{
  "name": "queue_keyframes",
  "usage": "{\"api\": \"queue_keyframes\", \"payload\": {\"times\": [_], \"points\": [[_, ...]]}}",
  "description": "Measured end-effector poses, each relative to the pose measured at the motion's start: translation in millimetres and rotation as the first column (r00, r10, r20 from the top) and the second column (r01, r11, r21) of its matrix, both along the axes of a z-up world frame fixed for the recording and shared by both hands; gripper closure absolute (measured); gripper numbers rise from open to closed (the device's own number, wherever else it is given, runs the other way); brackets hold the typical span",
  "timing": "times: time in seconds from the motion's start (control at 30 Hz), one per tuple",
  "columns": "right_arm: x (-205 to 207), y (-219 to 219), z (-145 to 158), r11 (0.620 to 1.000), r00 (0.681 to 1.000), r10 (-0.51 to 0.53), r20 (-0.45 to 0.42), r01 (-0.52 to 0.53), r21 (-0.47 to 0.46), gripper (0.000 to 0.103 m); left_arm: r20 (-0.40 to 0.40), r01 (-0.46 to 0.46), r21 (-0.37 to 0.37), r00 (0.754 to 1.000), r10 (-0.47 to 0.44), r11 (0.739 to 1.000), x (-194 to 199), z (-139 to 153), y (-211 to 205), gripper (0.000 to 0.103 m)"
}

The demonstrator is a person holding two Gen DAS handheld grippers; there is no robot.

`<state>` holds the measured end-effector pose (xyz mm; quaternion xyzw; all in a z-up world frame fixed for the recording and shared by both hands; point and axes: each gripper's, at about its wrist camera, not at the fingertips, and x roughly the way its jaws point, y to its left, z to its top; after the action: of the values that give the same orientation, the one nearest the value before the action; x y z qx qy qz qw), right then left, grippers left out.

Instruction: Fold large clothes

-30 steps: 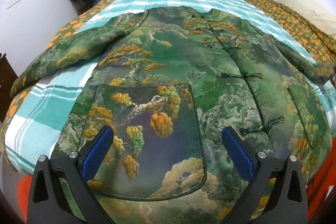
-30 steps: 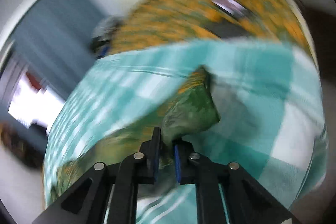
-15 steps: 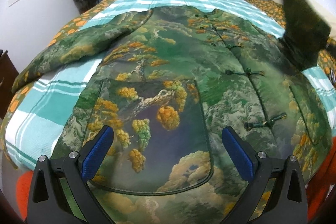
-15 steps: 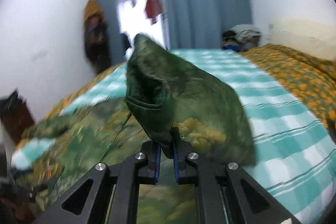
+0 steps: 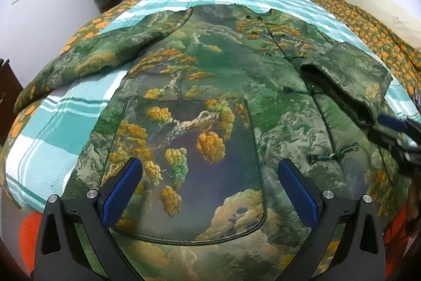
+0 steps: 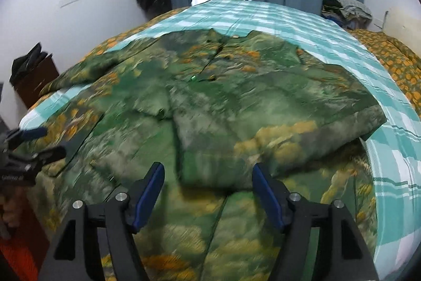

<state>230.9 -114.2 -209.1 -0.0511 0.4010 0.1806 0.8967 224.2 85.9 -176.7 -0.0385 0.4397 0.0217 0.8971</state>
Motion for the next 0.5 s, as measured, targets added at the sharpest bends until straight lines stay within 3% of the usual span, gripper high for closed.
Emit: {"api": "queue_keyframes", "payload": {"times": [0.1,0.2,0.3,0.33,0.4,0.47,0.5], "points": [[-24,-10,10,0.999,1.000,-0.001,0.005,0.001,0.047,0.032,0.045,0.047,-0.038,0.998,-0.046,0.998,3,22,-7,0.001],[-46,-38,16,0.994,0.997,-0.077,0.033,0.074,0.077,0.032,0.068,0.170,-0.155,0.985,-0.161,0.973,15,44,-23,0.001],[-54,-66,16,0.980,0.986,-0.166,0.022,0.163,0.115,0.032,0.032,0.294,-0.310,0.954,-0.299,0.904,44,47,-52,0.001],[-54,-71,15,0.976,0.983,-0.182,0.018,0.178,0.126,0.032,0.005,0.320,-0.365,0.940,-0.342,0.874,59,43,-65,0.001],[-53,-82,14,0.964,0.975,-0.224,0.008,0.220,0.150,0.032,-0.026,0.331,-0.428,0.925,-0.378,0.841,85,32,-88,0.001],[-51,-87,16,0.957,0.971,-0.241,0.011,0.235,0.169,0.032,-0.071,0.311,-0.411,0.926,-0.371,0.857,112,15,-108,0.004],[-53,-89,18,0.956,0.970,-0.242,0.018,0.236,0.175,0.032,-0.095,0.297,-0.401,0.927,-0.362,0.867,121,8,-115,0.013]]}}
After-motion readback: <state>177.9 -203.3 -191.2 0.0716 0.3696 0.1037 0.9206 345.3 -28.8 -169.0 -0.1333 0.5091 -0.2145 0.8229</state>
